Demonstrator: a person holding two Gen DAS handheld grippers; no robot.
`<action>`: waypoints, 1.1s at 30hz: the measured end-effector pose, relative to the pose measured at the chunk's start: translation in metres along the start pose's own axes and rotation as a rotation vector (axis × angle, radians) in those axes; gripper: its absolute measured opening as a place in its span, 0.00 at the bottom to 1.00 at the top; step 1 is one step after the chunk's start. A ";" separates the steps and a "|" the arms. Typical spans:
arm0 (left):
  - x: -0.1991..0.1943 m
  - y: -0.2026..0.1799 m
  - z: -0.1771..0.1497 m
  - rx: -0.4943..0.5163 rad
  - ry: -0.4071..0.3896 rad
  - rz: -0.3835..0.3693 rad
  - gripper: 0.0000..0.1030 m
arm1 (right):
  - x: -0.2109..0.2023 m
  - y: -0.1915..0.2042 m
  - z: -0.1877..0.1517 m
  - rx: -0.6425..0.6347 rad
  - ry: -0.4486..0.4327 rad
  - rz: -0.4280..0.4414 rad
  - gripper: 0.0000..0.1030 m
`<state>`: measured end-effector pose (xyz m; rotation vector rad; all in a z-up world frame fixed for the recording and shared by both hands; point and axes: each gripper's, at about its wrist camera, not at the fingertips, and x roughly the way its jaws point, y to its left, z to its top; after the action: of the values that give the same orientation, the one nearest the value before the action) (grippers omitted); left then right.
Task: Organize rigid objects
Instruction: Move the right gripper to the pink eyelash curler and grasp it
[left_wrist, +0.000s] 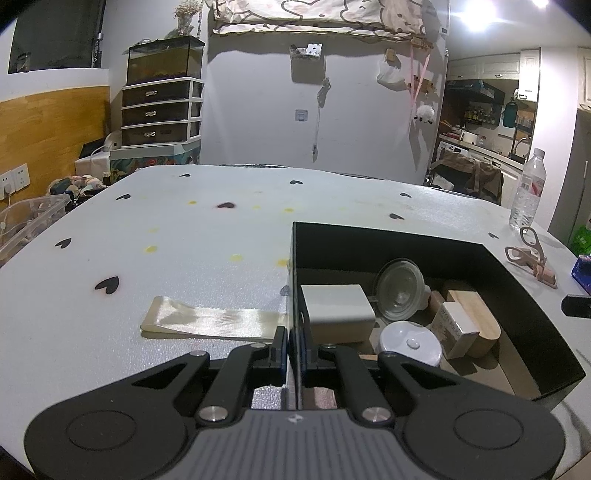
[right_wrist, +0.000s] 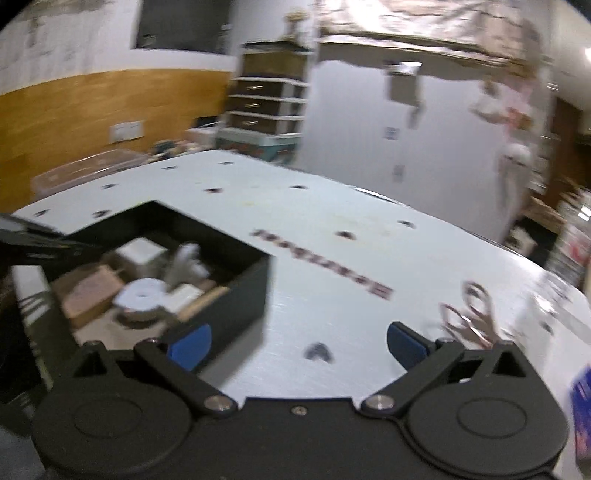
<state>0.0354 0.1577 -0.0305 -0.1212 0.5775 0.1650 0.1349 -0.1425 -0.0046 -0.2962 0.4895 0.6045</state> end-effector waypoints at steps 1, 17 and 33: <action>0.000 0.000 0.000 0.000 0.000 0.000 0.06 | -0.001 -0.003 -0.005 0.024 -0.005 -0.027 1.00; 0.001 -0.001 -0.002 0.006 0.005 0.006 0.06 | 0.015 -0.057 -0.047 0.347 -0.063 -0.314 1.00; 0.002 -0.002 -0.002 0.012 0.006 0.009 0.06 | 0.090 -0.163 -0.043 0.591 0.077 -0.425 0.78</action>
<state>0.0362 0.1555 -0.0325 -0.1074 0.5852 0.1700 0.2826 -0.2459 -0.0672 0.1418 0.6339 0.0206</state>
